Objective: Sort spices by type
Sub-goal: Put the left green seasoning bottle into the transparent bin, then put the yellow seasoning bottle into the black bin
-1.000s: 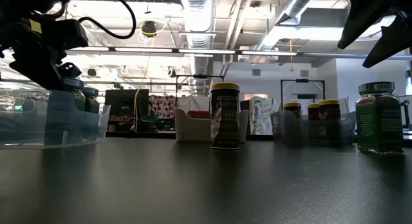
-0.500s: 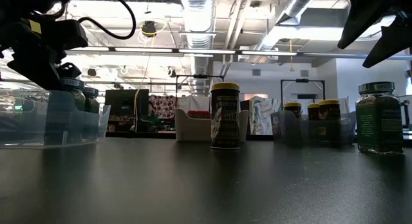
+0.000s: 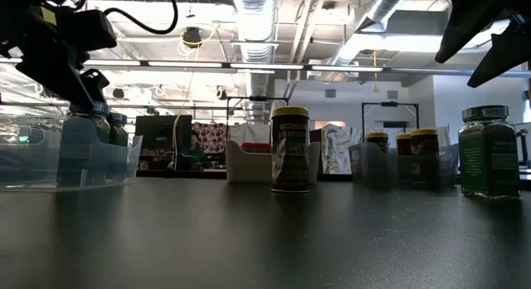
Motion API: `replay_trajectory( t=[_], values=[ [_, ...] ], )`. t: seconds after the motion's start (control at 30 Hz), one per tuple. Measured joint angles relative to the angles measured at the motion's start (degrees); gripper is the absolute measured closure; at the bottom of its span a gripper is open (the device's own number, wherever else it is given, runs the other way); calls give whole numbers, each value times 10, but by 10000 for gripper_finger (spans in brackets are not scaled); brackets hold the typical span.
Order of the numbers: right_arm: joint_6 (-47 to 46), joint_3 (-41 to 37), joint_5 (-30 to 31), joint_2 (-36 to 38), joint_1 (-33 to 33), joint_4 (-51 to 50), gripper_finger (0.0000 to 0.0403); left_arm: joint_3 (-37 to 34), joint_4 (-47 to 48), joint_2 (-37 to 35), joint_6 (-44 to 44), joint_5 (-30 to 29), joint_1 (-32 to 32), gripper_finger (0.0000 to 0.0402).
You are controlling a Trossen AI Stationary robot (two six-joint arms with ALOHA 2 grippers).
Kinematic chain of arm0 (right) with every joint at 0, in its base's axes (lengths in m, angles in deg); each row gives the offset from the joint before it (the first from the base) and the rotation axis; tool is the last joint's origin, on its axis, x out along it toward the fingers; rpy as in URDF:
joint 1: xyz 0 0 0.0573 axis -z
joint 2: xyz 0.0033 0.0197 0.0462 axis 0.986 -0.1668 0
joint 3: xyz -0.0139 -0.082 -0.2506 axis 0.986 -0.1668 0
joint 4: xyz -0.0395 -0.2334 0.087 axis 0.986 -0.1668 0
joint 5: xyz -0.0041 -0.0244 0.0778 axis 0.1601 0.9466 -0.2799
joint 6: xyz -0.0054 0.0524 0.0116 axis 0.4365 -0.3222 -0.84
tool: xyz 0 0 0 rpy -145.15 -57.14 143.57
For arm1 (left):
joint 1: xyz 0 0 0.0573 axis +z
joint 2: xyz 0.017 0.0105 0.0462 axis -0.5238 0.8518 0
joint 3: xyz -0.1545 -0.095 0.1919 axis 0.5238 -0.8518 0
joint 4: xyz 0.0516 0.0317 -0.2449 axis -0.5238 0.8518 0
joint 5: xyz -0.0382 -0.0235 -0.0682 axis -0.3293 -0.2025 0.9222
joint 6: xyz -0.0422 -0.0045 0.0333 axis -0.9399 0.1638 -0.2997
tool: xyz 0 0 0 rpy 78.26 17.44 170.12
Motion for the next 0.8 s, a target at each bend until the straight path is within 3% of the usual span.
replay_trajectory(
  t=[0.23,0.8],
  values=[
    [0,0,0,0,0,0,18,4,1,0,-1,0,0,136],
    [-11,0,13,0,22,28,18,125,-1,0,107,0,0,136]
  ],
)
